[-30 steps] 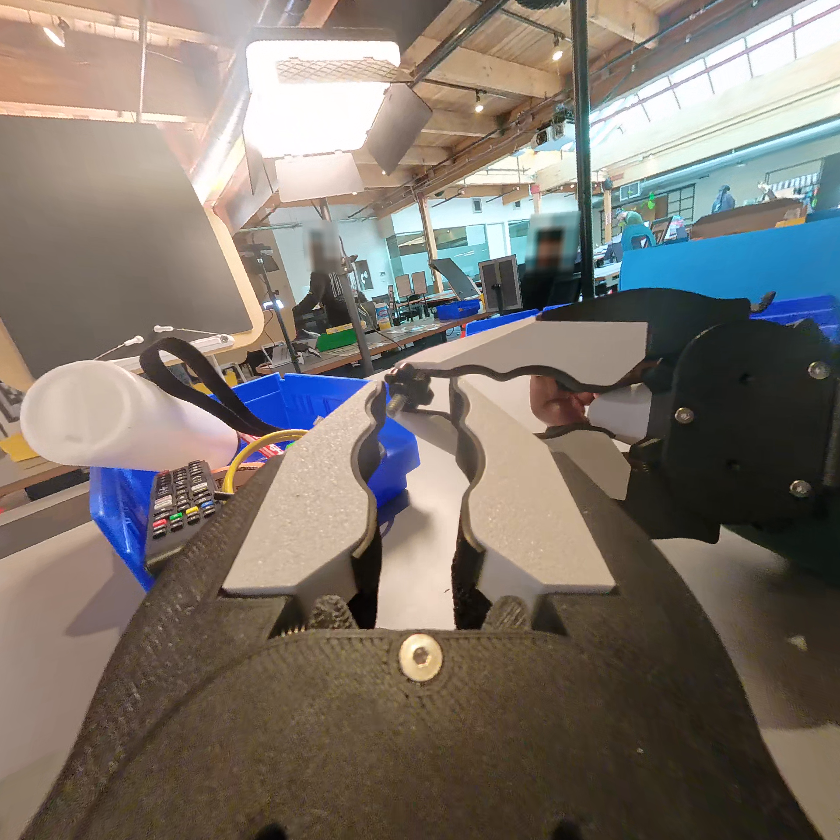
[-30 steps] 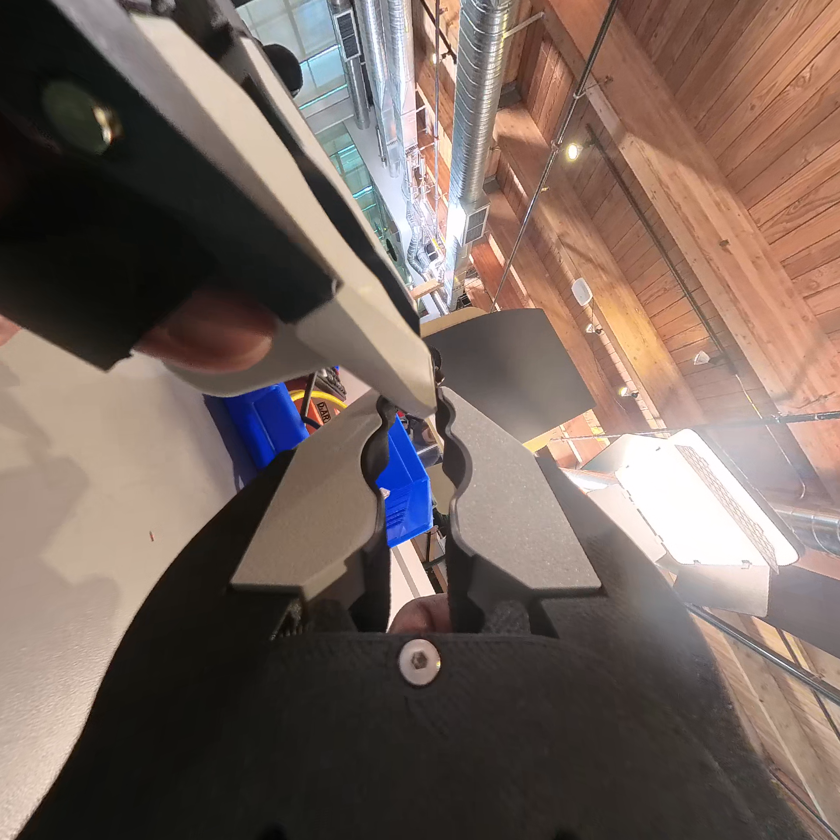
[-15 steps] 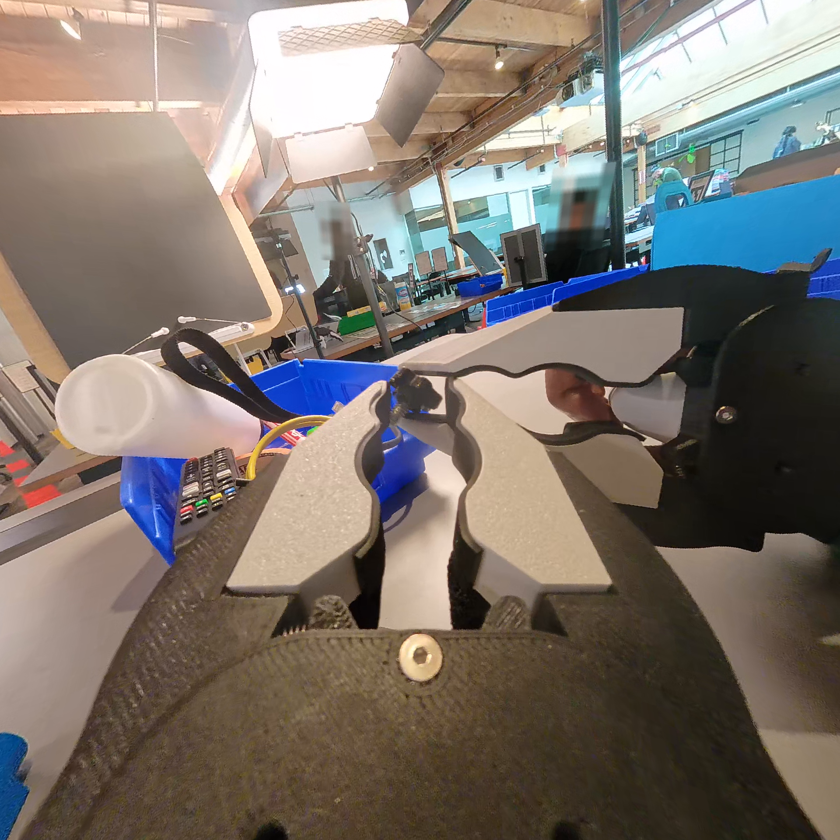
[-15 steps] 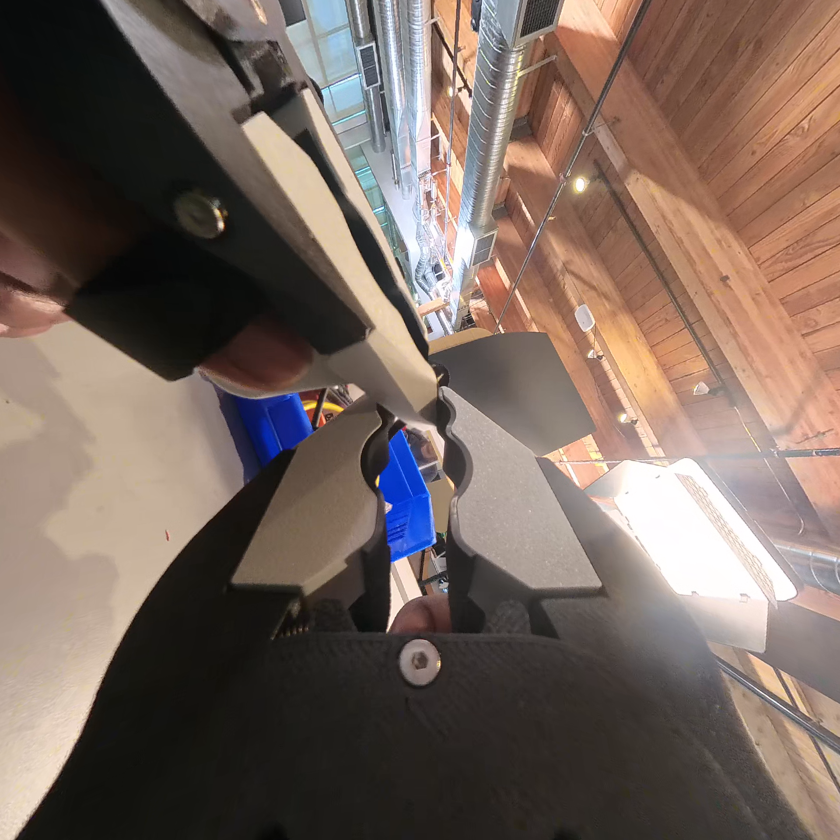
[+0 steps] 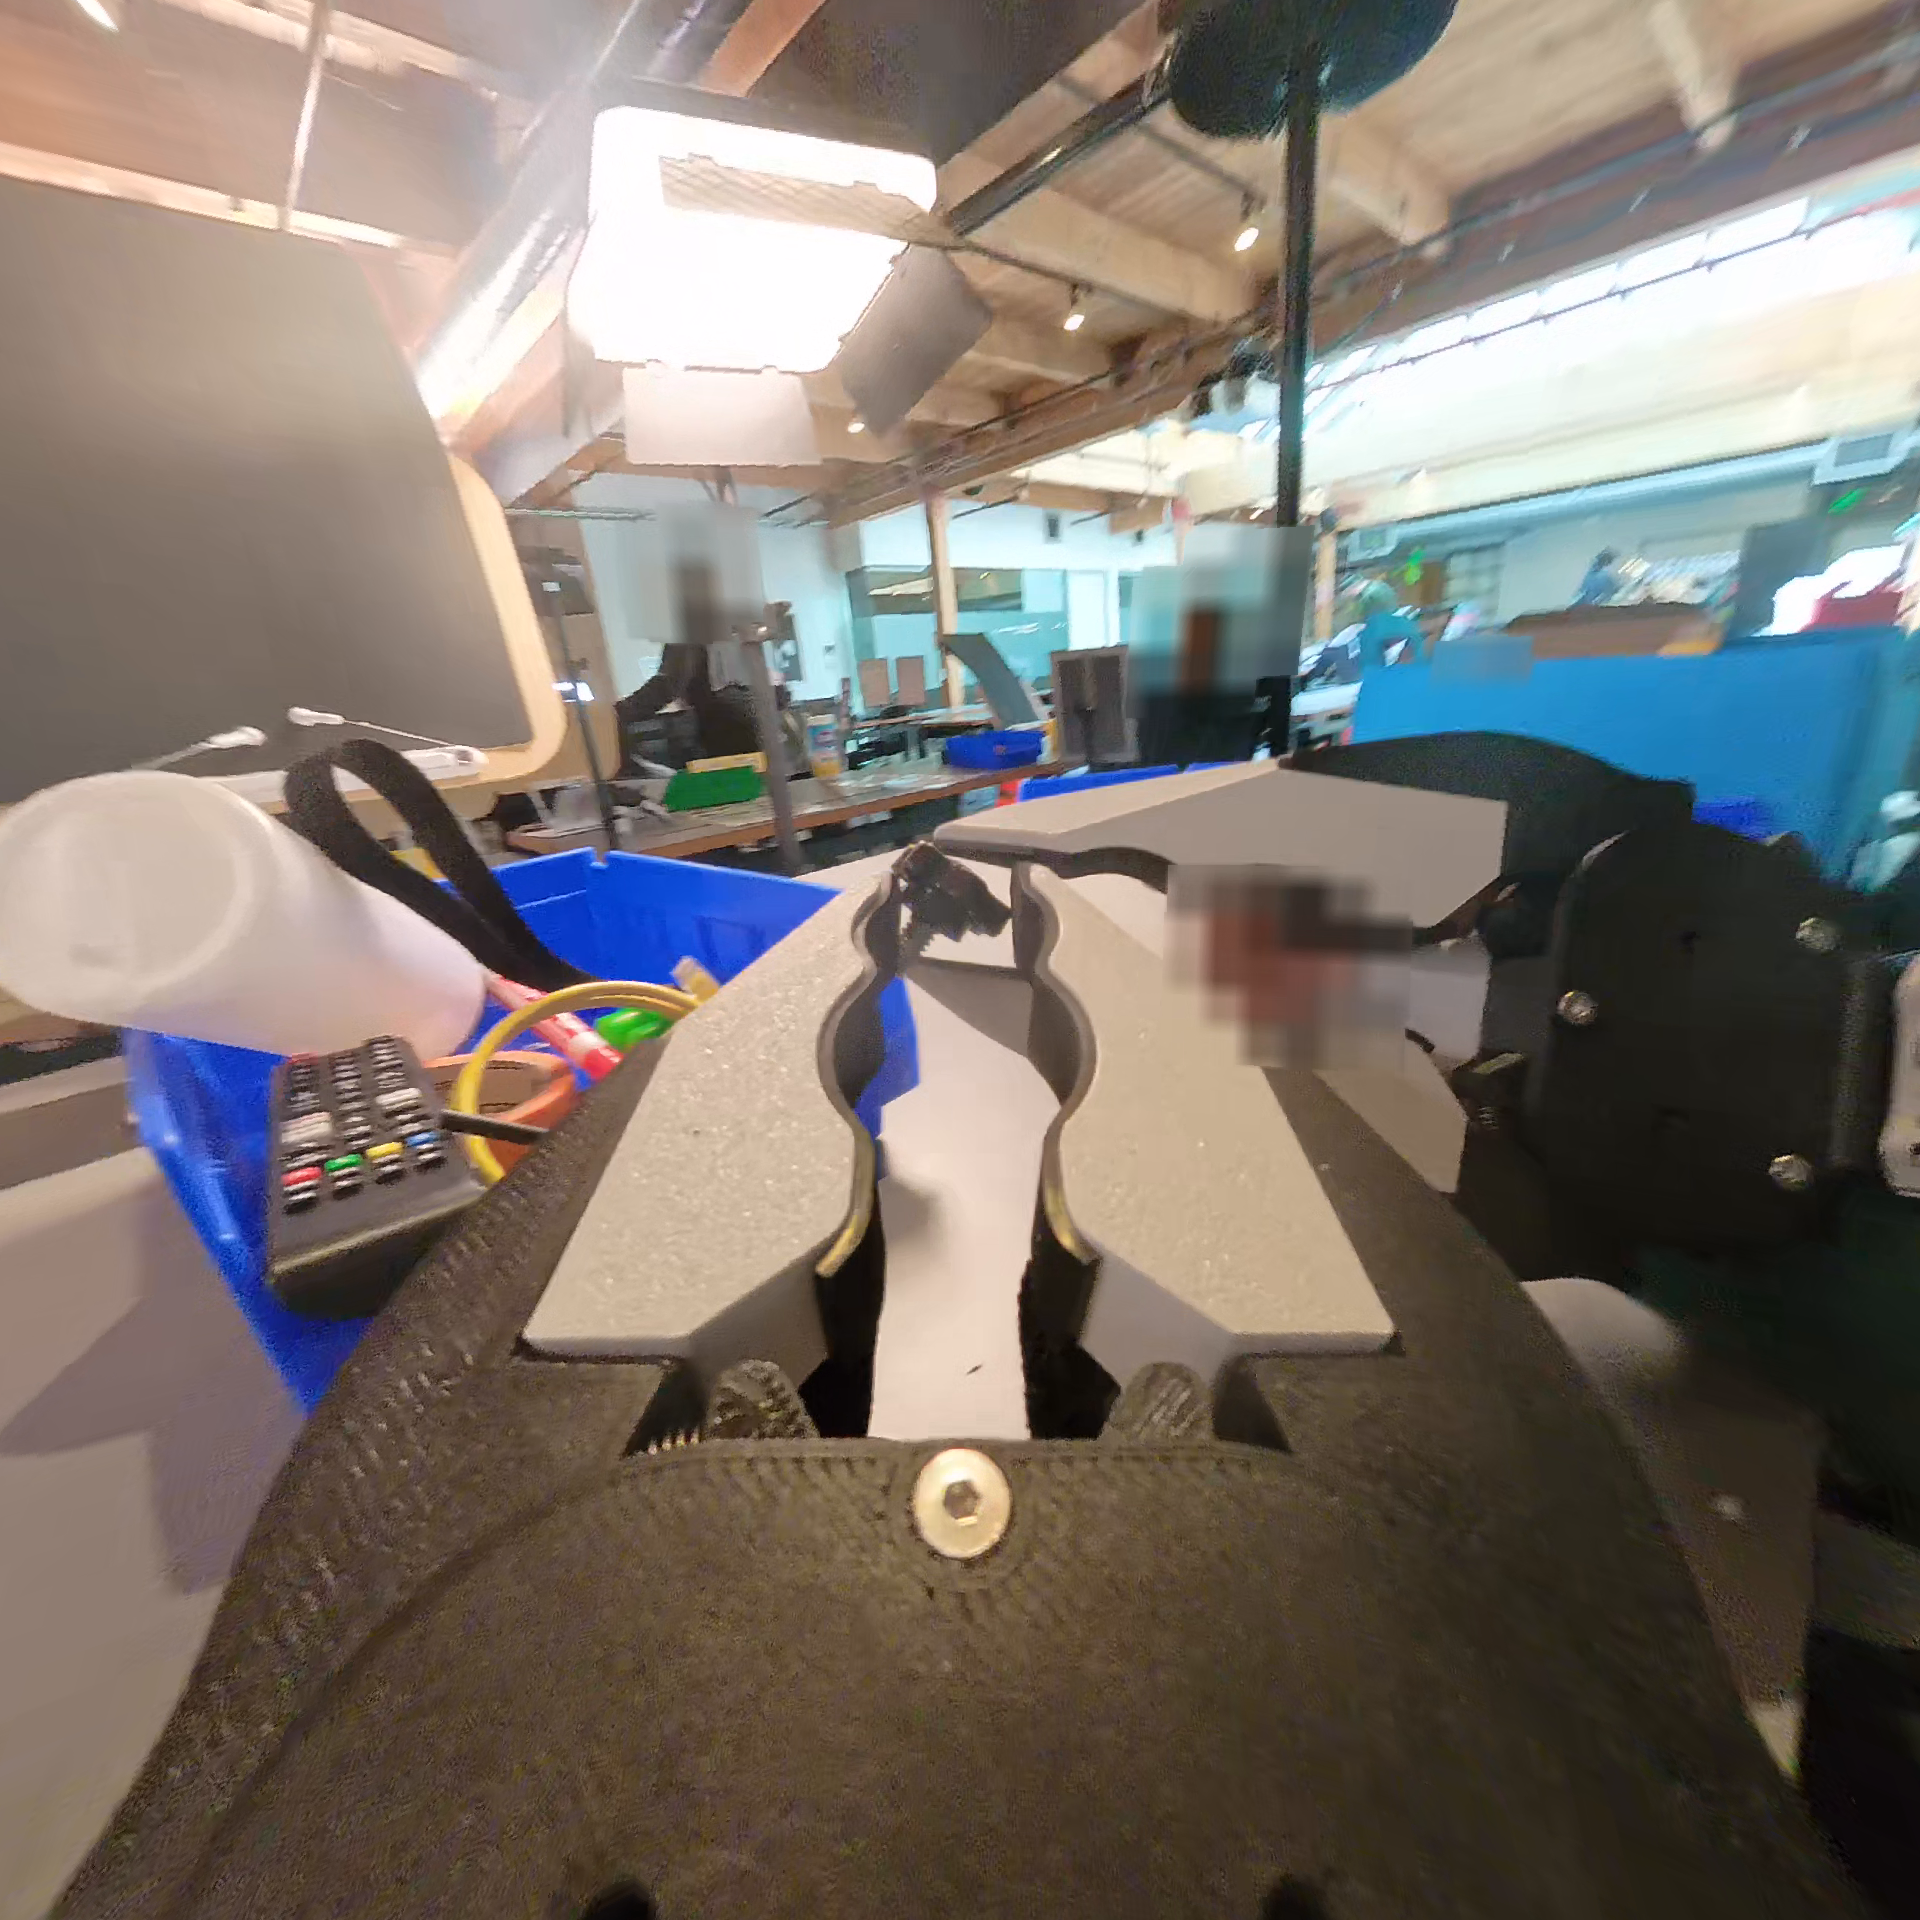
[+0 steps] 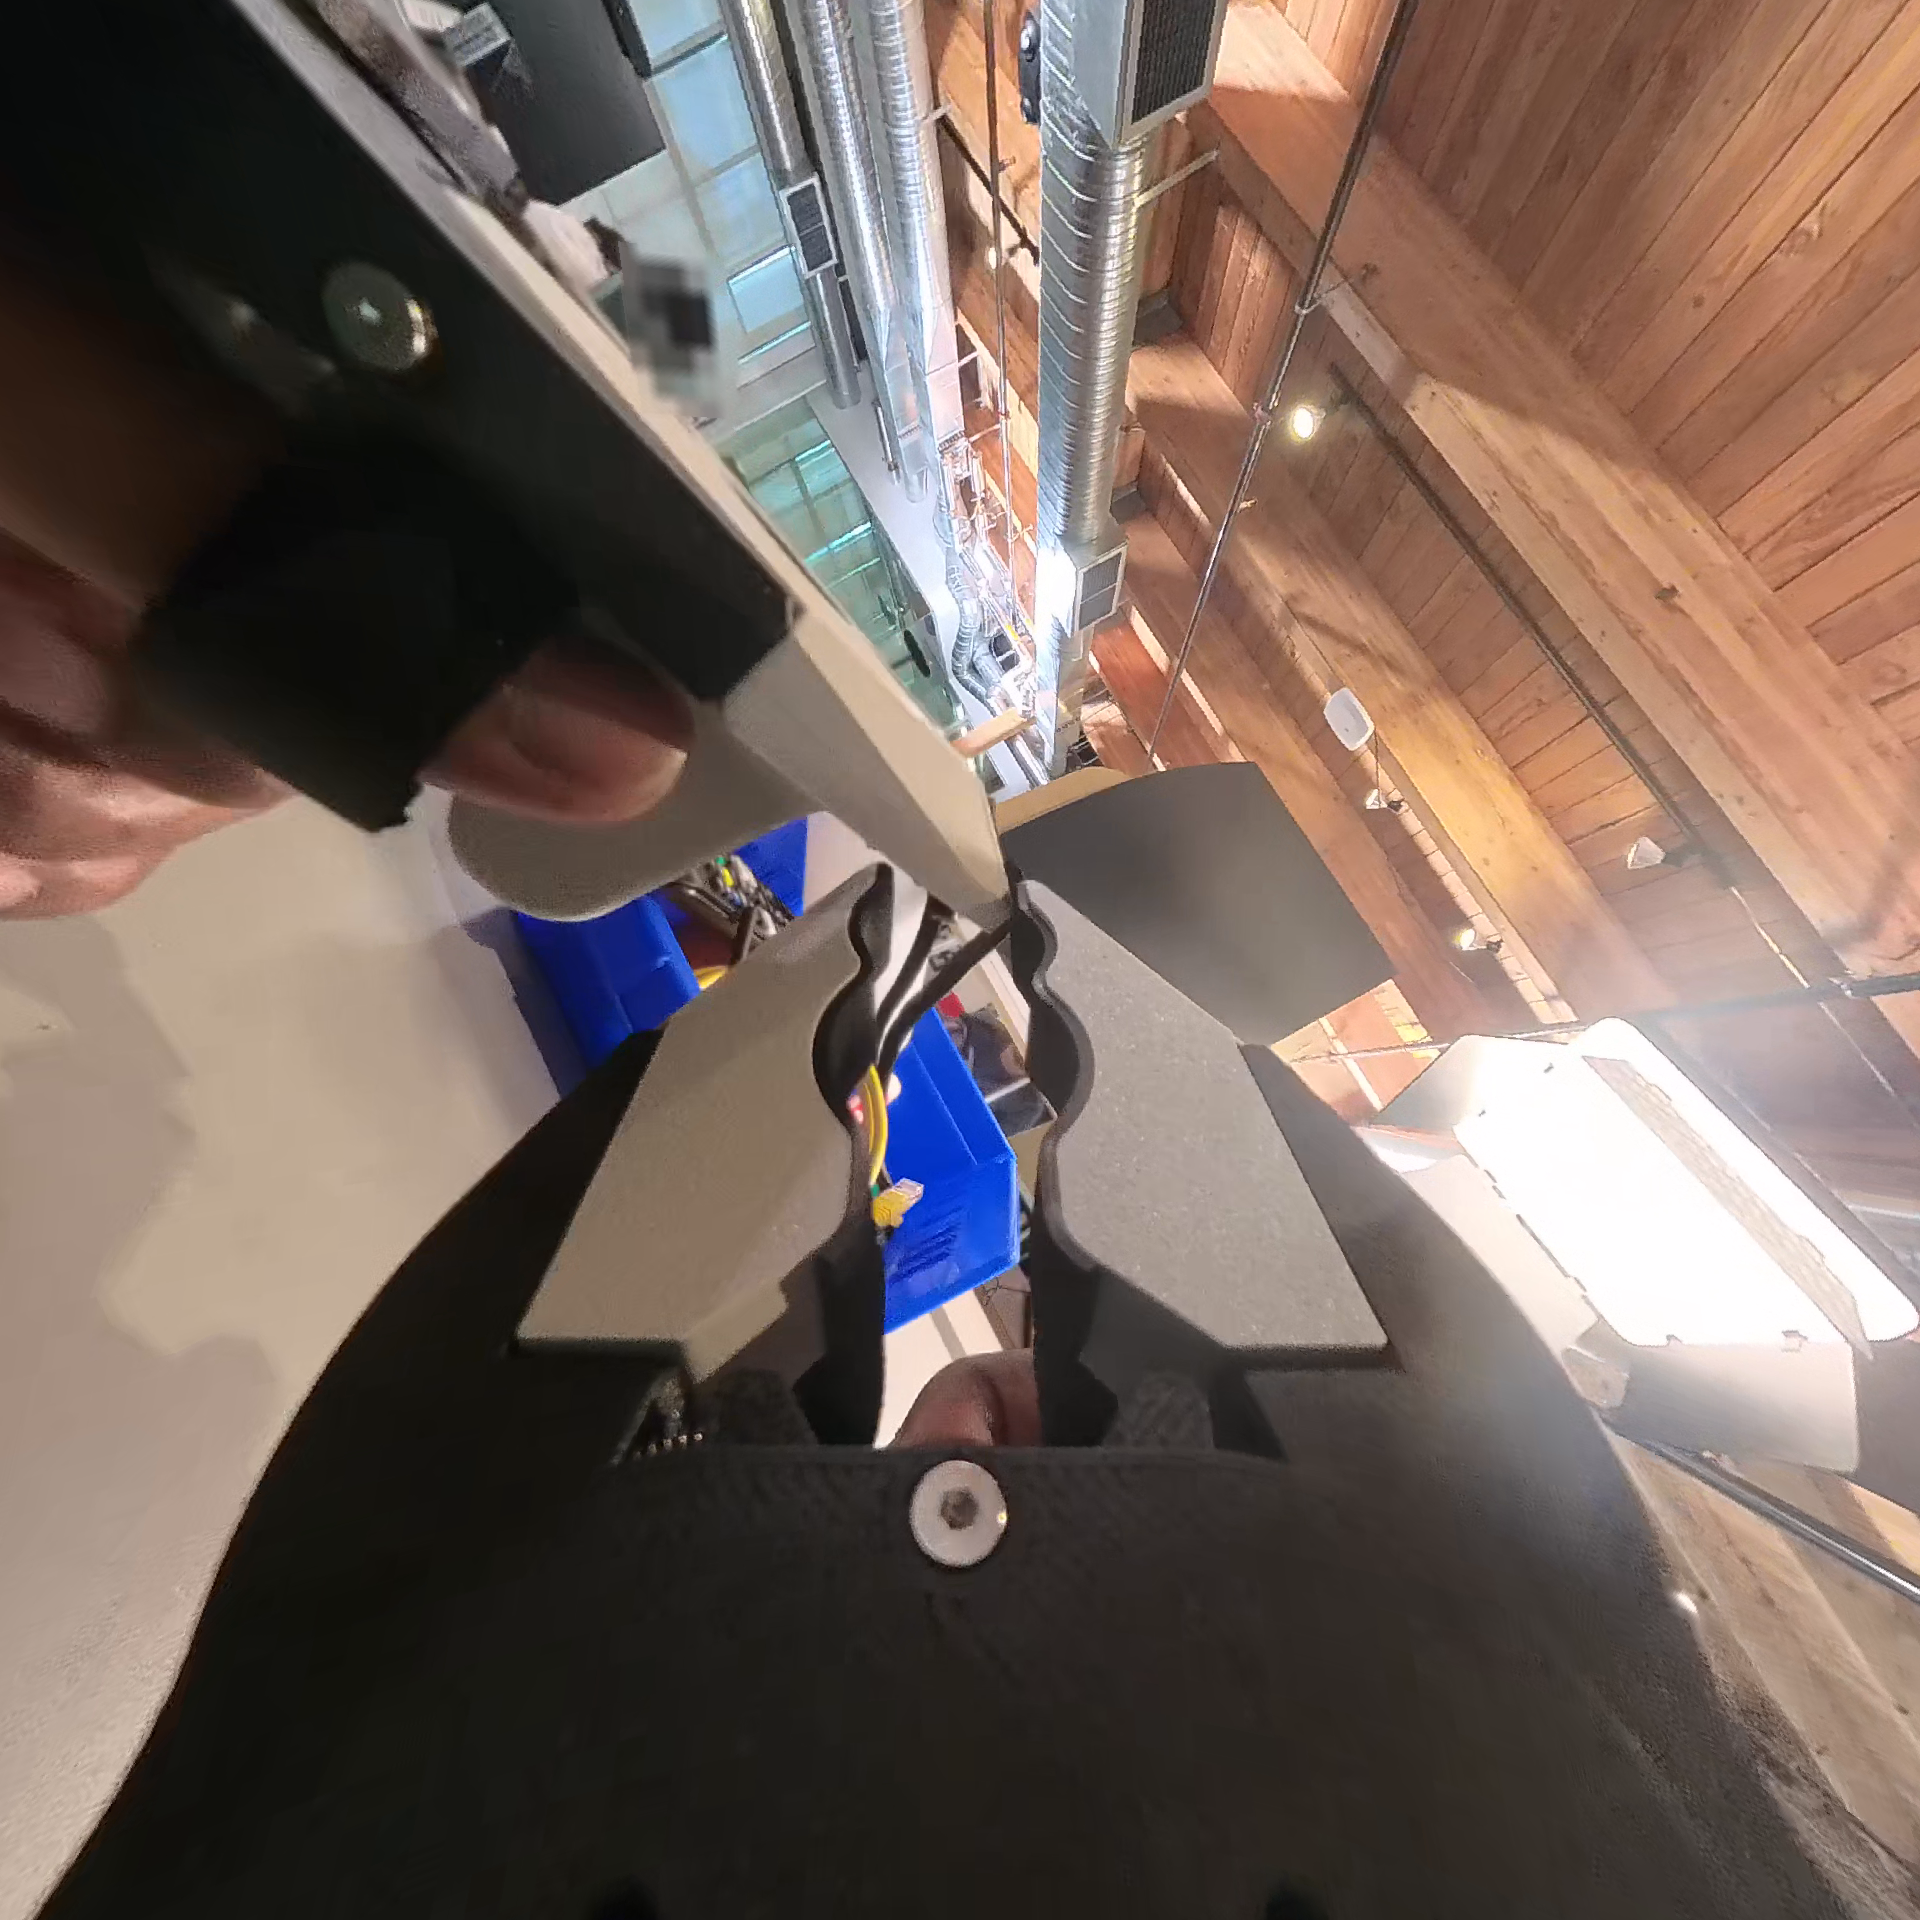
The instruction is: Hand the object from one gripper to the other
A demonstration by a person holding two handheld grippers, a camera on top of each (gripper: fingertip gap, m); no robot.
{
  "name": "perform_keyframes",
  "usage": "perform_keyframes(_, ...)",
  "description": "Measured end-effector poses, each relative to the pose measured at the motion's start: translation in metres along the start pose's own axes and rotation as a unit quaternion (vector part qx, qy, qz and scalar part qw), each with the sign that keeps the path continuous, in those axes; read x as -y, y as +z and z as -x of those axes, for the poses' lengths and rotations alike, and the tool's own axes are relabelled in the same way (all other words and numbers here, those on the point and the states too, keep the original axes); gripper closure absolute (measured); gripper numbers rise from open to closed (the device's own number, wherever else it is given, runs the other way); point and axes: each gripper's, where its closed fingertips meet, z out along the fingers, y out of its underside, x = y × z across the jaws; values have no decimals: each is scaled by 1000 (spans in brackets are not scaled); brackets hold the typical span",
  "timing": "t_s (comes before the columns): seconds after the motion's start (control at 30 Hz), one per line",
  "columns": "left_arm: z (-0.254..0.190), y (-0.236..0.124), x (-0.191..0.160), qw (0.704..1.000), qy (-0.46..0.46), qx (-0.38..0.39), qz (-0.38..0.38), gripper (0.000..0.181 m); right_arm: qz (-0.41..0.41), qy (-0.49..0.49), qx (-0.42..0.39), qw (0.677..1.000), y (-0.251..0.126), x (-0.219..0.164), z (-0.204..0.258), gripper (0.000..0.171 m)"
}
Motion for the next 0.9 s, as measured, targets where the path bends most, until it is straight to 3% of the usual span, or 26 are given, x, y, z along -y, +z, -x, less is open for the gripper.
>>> perform_keyframes(0.3, 0, -2, 6, 984, -160, -76, -33, 159, -7, 13, -3, 1000, -1, 3, -2, 147)
perform_keyframes(0.57, 8, -4, 7, 938, -317, -132, -57, 160, -9, 12, 0, 1000, 0, 4, -2, 147)
perform_keyframes(0.9, 7, -4, 7, 892, -410, -179, -70, 160, -9, 4, 12, 1000, 0, 5, 4, 147)
